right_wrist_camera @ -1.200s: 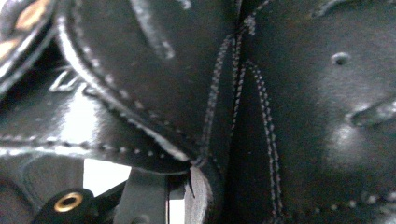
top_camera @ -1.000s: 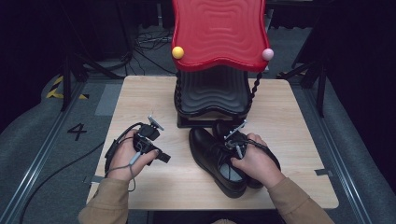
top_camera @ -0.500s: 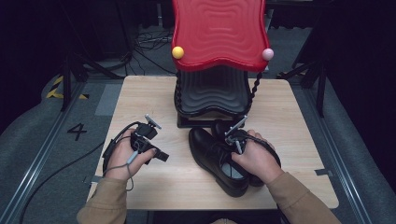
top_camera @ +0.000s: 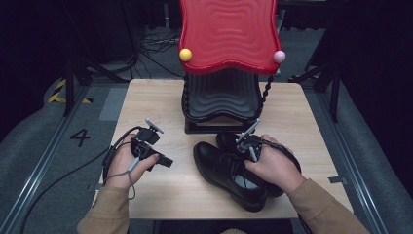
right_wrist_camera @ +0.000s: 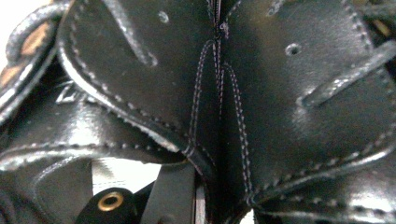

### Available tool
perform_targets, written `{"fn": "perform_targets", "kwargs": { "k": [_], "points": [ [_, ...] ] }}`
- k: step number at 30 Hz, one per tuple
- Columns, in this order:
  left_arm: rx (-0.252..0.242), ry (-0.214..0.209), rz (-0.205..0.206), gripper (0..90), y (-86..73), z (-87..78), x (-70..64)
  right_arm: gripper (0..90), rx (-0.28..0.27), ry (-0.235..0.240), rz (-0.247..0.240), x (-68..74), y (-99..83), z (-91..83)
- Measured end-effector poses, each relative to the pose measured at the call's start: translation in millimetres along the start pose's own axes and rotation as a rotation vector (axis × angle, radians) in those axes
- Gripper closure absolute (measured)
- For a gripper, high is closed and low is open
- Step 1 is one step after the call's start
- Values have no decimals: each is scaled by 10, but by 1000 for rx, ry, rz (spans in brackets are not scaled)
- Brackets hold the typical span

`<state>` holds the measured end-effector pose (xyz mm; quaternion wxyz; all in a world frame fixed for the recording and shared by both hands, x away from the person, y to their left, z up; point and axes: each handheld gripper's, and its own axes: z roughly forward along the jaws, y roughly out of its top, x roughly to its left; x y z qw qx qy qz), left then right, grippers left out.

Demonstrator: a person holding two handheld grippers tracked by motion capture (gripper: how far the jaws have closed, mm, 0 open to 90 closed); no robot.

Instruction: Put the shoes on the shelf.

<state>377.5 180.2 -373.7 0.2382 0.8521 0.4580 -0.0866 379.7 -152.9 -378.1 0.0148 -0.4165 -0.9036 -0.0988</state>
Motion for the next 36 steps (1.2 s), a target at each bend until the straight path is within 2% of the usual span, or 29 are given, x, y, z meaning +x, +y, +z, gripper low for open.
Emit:
{"fn": "perform_targets", "kwargs": {
  "k": [3, 5, 7, 12, 16, 22, 24, 26, 27, 33, 36],
  "points": [
    [-6, 1, -1, 530, -5, -11, 5, 818, -6, 10, 5, 5, -6, -73],
    [-7, 0, -3, 530, -8, -14, 10, 817, -5, 14, 18, -4, -14, -224],
    [-6, 0, -3, 530, -10, -14, 14, 818, -3, 14, 18, -12, -16, -258],
    [-3, 1, -4, 529, -11, -13, 13, 818, -7, 27, 45, -58, -45, -501],
    [-4, 1, -5, 530, -14, -20, 16, 819, -14, 33, 46, -78, -66, -632],
    [-4, 1, -9, 529, -19, -21, 21, 818, -22, 13, 36, -73, -87, -829],
    [-9, -1, -9, 529, -24, -33, 28, 818, -31, 13, 33, -64, -90, -962],
    [-9, -1, -9, 529, -26, -36, 31, 818, -36, 14, 33, -58, -92, -1008],
    [-15, -2, -12, 529, -31, -38, 35, 818, -42, 17, 33, -47, -98, -1100],
    [-13, -4, -16, 529, -34, -44, 40, 818, -61, 24, 31, -36, -105, -1285],
    [-12, -5, -14, 529, -41, -59, 56, 818, -76, 25, 33, -39, -91, -1438]
  ]
}}
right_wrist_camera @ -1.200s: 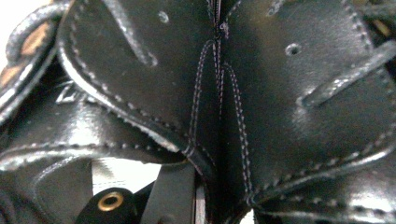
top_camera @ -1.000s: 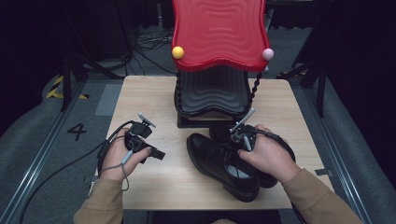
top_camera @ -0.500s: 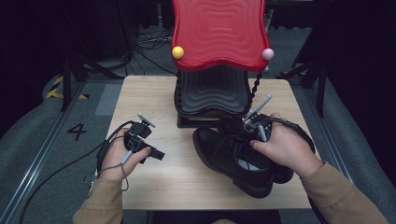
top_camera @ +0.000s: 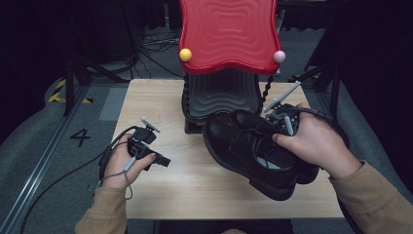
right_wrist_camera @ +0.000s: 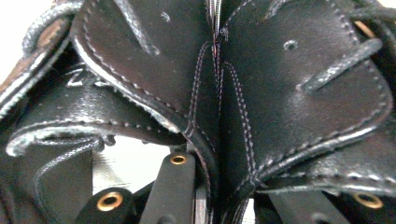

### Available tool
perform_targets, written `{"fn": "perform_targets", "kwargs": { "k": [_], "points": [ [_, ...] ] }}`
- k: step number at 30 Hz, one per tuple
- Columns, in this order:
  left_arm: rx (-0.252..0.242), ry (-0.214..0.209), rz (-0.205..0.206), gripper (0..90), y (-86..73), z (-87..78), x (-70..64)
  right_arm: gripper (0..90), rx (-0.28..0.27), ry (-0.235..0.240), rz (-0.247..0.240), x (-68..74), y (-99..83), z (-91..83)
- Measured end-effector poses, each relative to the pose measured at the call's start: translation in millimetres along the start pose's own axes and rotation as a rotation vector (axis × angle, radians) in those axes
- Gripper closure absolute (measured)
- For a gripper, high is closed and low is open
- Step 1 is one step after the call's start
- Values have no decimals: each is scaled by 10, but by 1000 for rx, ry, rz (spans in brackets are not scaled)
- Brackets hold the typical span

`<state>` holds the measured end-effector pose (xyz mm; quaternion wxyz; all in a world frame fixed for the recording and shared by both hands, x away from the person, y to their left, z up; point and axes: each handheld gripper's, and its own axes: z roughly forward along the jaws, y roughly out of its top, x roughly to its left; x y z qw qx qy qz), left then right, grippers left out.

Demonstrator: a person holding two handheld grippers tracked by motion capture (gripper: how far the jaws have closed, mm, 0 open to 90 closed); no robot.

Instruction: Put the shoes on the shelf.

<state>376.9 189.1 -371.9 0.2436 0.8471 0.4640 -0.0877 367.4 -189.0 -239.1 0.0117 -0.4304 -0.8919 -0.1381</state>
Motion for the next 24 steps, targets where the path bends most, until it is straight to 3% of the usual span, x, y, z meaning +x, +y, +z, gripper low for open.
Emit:
{"fn": "perform_targets", "kwargs": {
  "k": [5, 11, 24],
  "points": [
    [-9, 0, -10, 528, -12, -8, 28, 818, -9, -3, 1, -5, 27, -143],
    [-24, 54, -97, 530, -65, -21, 139, 819, -38, 18, 7, -35, 83, -421],
    [-28, 55, -140, 523, -242, -62, 213, 819, -63, 43, -1, -56, 166, -898]
  ]
}}
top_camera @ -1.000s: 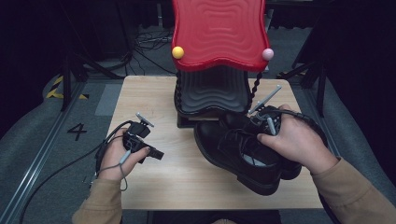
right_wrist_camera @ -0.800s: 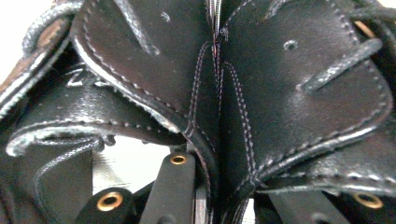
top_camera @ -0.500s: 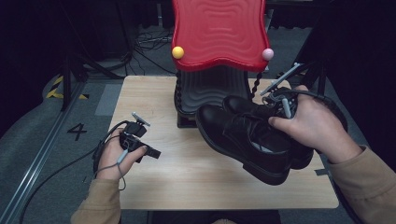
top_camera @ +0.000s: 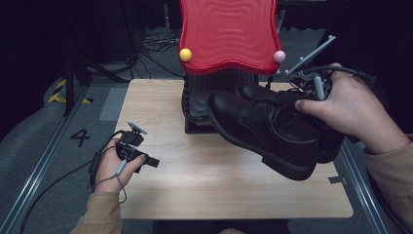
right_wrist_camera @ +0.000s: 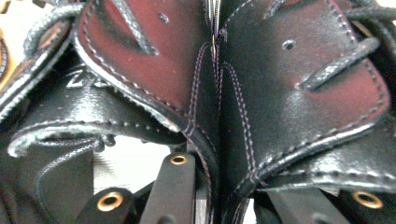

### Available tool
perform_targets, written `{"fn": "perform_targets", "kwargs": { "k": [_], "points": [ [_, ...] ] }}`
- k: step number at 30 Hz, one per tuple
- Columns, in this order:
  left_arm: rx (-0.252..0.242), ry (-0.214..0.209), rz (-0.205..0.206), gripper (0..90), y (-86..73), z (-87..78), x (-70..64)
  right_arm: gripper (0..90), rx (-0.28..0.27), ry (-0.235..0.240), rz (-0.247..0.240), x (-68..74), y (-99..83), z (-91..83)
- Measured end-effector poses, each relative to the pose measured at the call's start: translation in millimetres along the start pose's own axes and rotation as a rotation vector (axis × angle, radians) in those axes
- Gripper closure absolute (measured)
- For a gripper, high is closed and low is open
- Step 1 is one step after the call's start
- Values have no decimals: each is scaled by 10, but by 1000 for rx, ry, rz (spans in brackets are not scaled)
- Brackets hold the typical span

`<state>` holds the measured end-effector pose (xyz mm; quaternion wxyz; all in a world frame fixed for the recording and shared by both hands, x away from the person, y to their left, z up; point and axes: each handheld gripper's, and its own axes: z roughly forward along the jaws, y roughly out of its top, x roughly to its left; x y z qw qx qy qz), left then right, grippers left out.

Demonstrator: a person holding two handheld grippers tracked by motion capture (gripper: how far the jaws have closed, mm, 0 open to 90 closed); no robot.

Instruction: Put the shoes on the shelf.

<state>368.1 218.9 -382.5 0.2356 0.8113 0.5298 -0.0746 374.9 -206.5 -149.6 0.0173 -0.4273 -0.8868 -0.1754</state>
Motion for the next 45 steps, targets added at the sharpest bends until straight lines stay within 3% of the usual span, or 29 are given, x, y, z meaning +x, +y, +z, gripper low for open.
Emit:
{"fn": "perform_targets", "kwargs": {
  "k": [8, 18, 19, 28, 34, 41, 45],
  "points": [
    [16, 5, -5, 523, -20, 41, 0, 819, -21, -12, -18, 75, 43, -264],
    [11, -12, 6, 522, 54, 54, 49, 820, -80, -15, -2, 140, 162, -562],
    [20, -3, 9, 520, 84, 62, 72, 819, -92, -27, 12, 157, 246, -648],
    [24, -14, 26, 514, 159, 99, 109, 820, -133, -80, 79, 122, 578, -873],
    [-1, -30, 20, 515, 146, 48, 129, 820, -196, -127, 131, 95, 972, -1024],
    [-36, -70, 24, 514, 123, -34, 138, 819, -220, -142, 165, 19, 1313, -1023],
    [-37, -63, 20, 514, 110, -37, 142, 819, -225, -154, 179, -6, 1502, -983]
  ]
}}
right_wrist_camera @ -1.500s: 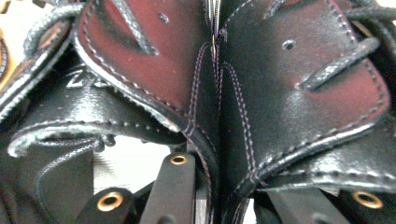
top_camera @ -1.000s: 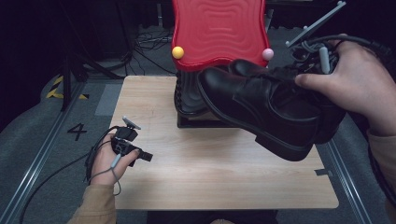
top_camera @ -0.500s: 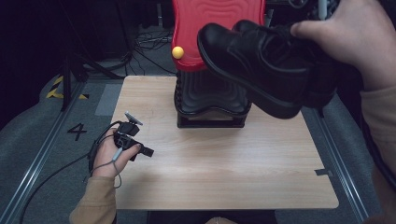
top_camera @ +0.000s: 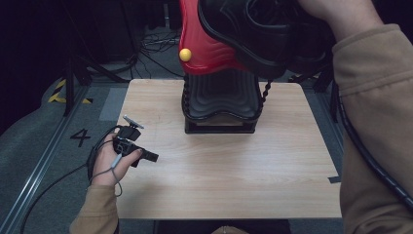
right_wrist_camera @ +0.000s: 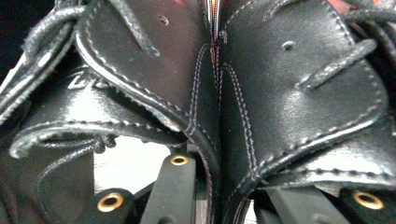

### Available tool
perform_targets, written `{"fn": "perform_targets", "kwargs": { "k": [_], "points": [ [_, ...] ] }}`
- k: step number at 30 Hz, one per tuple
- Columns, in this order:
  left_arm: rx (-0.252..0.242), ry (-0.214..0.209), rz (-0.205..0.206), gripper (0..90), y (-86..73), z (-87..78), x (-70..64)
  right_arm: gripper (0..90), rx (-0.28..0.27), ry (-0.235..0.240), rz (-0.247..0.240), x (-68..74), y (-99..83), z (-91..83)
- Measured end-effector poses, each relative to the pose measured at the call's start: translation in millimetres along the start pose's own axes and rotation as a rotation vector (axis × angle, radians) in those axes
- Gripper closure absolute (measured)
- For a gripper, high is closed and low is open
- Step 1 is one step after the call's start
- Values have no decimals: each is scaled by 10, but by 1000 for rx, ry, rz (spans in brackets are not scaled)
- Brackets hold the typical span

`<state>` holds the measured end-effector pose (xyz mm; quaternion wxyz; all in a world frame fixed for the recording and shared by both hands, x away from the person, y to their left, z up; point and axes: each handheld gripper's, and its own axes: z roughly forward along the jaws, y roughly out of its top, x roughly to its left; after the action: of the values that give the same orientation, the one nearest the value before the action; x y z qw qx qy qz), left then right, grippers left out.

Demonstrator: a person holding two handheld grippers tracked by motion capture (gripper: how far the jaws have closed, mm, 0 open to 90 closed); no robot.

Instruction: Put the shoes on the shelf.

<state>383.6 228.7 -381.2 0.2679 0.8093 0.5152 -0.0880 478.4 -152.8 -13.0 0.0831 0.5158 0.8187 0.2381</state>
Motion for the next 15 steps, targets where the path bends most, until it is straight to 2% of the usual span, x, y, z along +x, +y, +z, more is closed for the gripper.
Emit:
{"fn": "perform_targets", "kwargs": {
  "k": [5, 9, 10, 13, 15],
  "points": [
    [-21, -15, -3, 513, -35, -60, 16, 818, 1, -39, 0, 51, 158, 84],
    [-25, -15, 2, 514, -45, -69, 26, 819, -20, -50, 6, 57, 284, 155],
    [-22, -26, -3, 514, -51, -61, 28, 819, -26, -53, 10, 60, 319, 171],
    [-23, -16, -4, 513, -77, -69, 67, 819, -39, -57, 24, 58, 432, 214],
    [-31, -25, -20, 513, -99, -83, 97, 819, -54, -64, 30, 64, 507, 242]
  ]
}}
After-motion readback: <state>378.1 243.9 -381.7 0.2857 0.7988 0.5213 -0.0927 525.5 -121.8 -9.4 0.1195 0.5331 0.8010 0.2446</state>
